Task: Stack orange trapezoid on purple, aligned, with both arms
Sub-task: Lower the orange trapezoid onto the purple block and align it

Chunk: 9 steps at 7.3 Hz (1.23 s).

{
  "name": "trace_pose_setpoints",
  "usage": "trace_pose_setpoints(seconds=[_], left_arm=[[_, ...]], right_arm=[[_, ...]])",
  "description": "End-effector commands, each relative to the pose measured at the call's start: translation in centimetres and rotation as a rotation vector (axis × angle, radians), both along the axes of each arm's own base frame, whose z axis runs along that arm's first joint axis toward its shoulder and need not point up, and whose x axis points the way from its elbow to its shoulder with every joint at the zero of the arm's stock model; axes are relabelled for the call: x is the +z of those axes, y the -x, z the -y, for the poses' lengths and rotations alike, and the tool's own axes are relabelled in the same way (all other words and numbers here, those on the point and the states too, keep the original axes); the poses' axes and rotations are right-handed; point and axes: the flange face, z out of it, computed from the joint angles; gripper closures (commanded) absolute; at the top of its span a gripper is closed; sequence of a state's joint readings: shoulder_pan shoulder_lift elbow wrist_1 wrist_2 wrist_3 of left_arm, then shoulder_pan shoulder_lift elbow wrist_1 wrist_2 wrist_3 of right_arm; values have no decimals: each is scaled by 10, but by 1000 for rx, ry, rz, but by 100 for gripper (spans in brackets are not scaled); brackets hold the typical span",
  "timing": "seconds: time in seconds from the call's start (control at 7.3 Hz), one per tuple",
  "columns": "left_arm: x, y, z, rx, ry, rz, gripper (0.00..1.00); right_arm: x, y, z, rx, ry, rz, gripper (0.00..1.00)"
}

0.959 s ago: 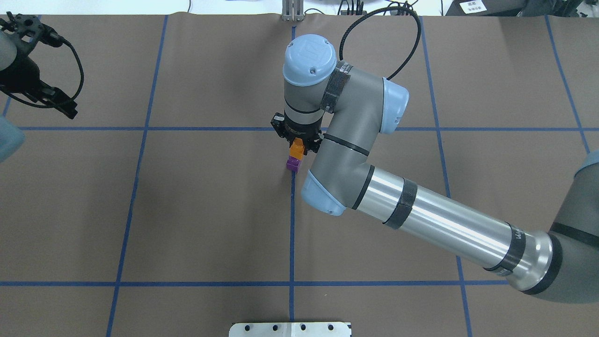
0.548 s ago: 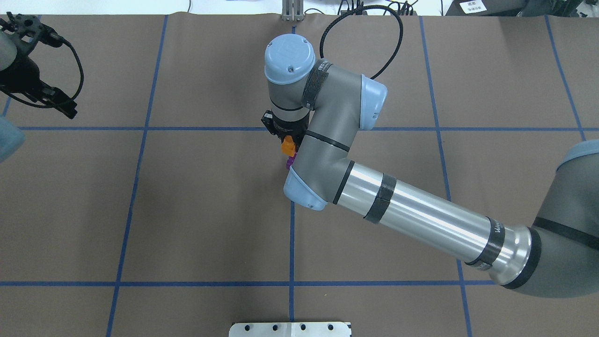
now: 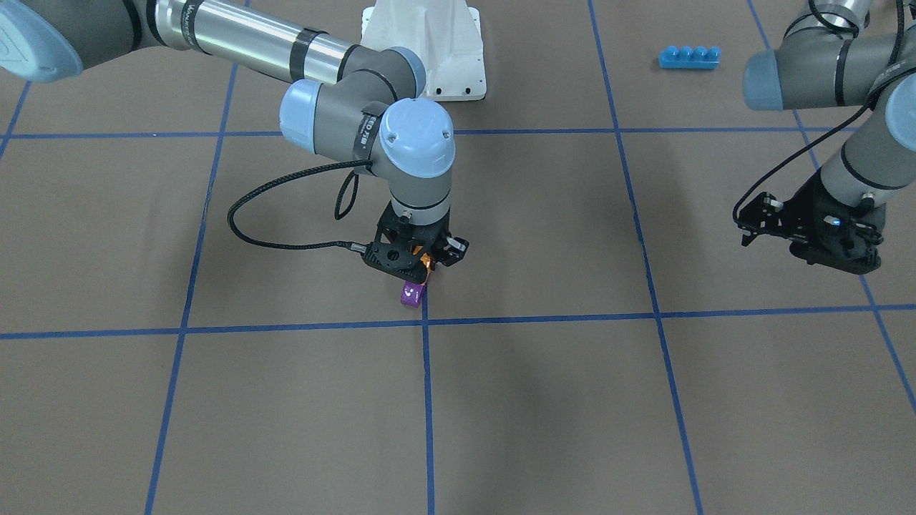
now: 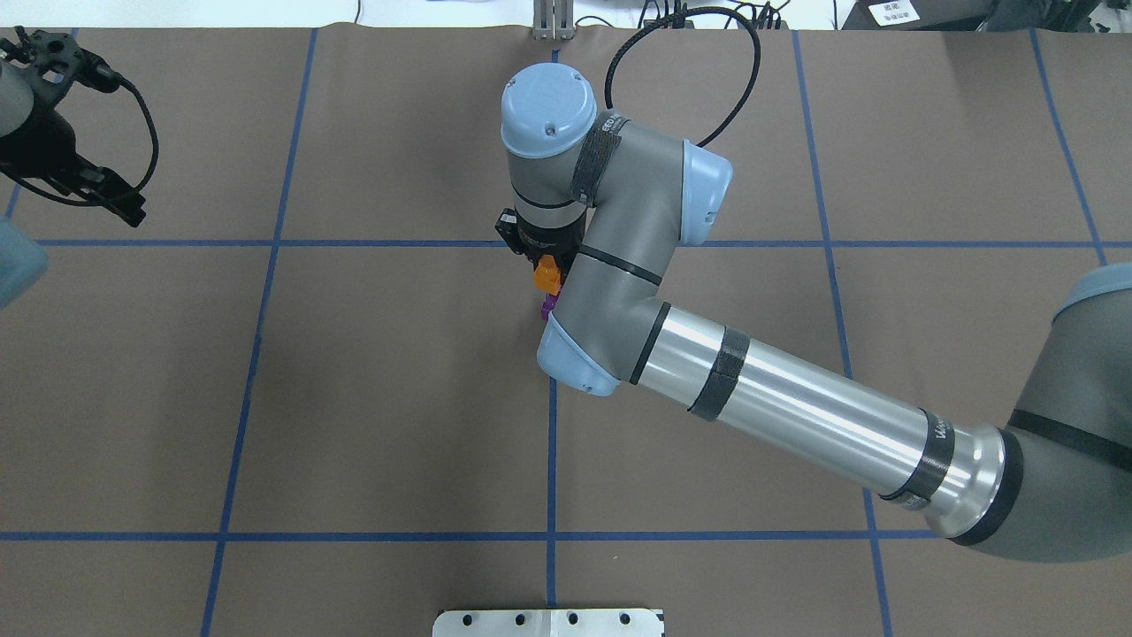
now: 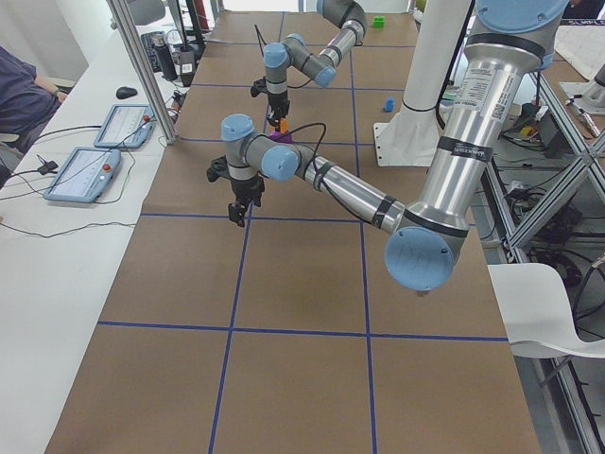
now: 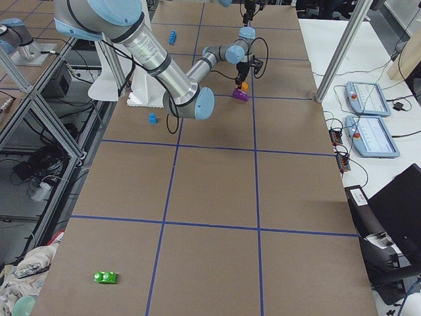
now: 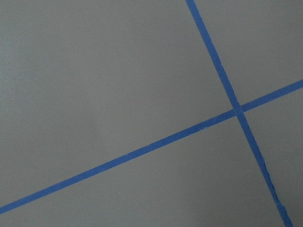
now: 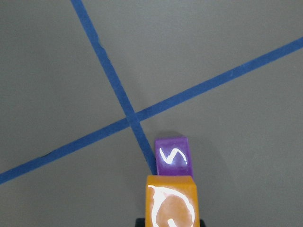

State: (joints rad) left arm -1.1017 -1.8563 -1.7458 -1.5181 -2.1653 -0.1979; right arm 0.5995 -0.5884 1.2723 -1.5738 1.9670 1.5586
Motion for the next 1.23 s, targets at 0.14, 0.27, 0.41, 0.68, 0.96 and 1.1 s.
trace_pose_setpoints(seconds=[0.14, 0.27, 0.41, 0.68, 0.96, 1.1], left_arm=[[1, 0, 0, 1, 2, -1, 0], [1, 0, 0, 1, 2, -1, 0], [1, -1, 0, 2, 3, -2, 0], [1, -1, 0, 2, 3, -2, 0], [1, -1, 0, 2, 4, -2, 0], [3, -1, 1, 2, 7, 0, 0]], right_arm=[[8, 5, -6, -14, 0, -10, 100], [8, 5, -6, -15, 2, -10, 100], [9, 6, -7, -16, 3, -12, 100], [11, 12, -13, -23, 1, -17, 100], [14, 20, -19, -27, -7, -29, 100], [16, 21, -20, -25, -11, -34, 100]])
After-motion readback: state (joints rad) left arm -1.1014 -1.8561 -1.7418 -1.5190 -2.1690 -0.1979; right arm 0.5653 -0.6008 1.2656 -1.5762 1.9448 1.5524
